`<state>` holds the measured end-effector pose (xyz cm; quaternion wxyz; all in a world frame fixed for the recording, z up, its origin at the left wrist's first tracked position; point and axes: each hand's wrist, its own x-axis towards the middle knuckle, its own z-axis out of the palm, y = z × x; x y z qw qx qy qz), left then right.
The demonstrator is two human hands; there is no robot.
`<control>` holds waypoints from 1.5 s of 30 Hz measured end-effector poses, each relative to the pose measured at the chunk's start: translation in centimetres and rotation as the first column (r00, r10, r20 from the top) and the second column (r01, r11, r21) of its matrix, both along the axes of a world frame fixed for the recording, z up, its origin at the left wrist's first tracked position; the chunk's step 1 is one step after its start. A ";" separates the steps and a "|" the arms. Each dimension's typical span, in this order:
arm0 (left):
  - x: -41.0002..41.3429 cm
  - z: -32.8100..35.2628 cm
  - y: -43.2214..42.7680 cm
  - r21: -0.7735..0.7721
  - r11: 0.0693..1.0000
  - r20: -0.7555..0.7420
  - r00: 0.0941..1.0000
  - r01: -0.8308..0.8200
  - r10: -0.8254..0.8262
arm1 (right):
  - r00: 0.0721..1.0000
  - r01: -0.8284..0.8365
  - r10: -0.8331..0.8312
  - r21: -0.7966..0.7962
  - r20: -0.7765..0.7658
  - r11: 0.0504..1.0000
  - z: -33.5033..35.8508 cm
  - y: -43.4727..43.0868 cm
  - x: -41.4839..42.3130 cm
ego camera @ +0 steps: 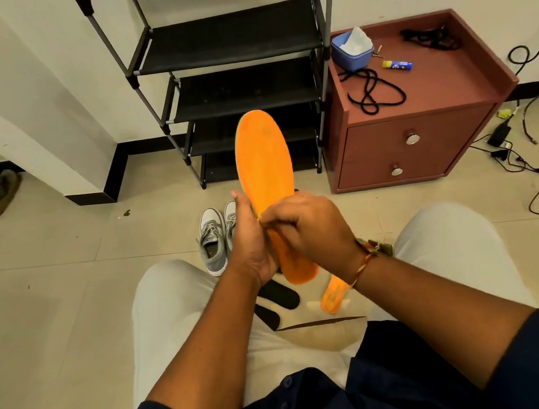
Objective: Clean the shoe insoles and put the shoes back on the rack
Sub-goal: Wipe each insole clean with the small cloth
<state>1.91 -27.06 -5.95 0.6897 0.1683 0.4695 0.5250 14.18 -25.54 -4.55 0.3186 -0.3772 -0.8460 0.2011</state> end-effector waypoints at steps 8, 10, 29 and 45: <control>0.9 0.4 -0.6 0.025 0.994 0.019 0.994 0.105 -0.105 | 0.979 0.199 -0.205 0.198 0.007 0.960 3.4 5.6 -0.1; 1.0 0.5 -0.7 0.028 0.992 0.028 0.992 0.123 -0.124 | 0.978 0.202 -0.208 0.185 0.011 0.962 4.1 6.3 -0.3; 0.1 0.6 -0.2 0.113 0.977 0.008 0.983 0.180 -0.182 | 0.971 0.174 -0.214 0.300 0.105 0.938 4.2 5.6 1.0; -0.3 0.8 0.2 0.082 0.996 0.014 0.999 0.036 -0.037 | 0.933 -0.189 0.087 0.271 0.349 0.944 1.2 1.4 1.5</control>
